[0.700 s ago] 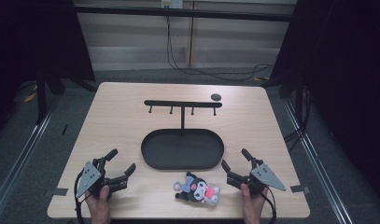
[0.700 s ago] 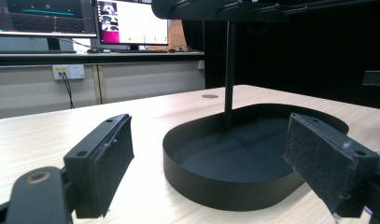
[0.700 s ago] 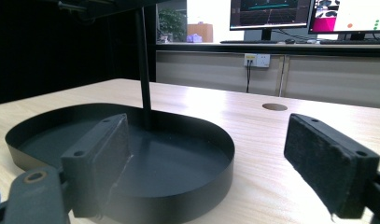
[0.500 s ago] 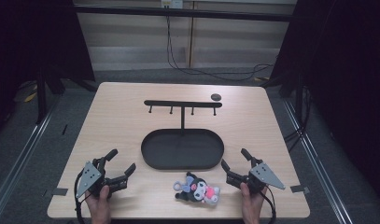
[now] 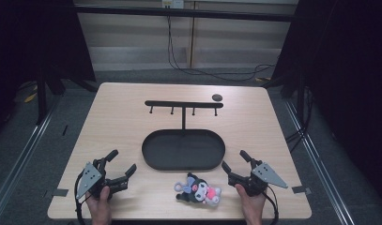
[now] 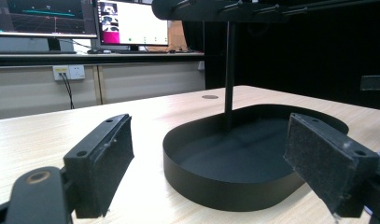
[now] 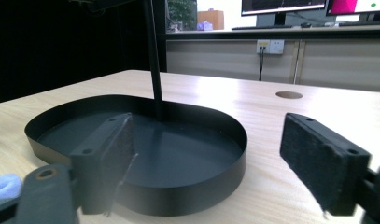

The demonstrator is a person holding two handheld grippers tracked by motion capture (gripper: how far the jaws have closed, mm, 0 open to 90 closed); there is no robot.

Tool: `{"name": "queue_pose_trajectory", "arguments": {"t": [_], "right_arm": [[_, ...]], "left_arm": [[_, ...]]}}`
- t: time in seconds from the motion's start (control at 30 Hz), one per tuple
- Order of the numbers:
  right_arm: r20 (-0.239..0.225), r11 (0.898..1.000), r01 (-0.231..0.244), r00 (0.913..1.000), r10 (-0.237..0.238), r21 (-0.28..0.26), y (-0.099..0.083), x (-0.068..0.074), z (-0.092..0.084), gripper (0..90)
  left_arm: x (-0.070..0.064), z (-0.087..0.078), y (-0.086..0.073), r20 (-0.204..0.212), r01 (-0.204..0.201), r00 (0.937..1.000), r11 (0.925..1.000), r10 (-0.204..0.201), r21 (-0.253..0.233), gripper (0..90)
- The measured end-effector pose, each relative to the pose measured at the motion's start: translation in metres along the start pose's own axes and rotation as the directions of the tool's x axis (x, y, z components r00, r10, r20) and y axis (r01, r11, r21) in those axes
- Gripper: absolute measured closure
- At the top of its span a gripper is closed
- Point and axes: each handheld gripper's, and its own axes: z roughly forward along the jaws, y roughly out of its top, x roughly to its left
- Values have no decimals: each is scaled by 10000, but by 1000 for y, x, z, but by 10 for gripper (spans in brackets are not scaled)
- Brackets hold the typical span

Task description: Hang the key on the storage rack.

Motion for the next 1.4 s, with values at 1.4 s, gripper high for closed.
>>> {"name": "queue_pose_trajectory", "arguments": {"t": [1.4], "right_arm": [[-3602,8823,1218,9311,570,4546,55,39,28,483]], "left_arm": [[0,0,0,77,51,10000,10000,-51,13,153]]}}
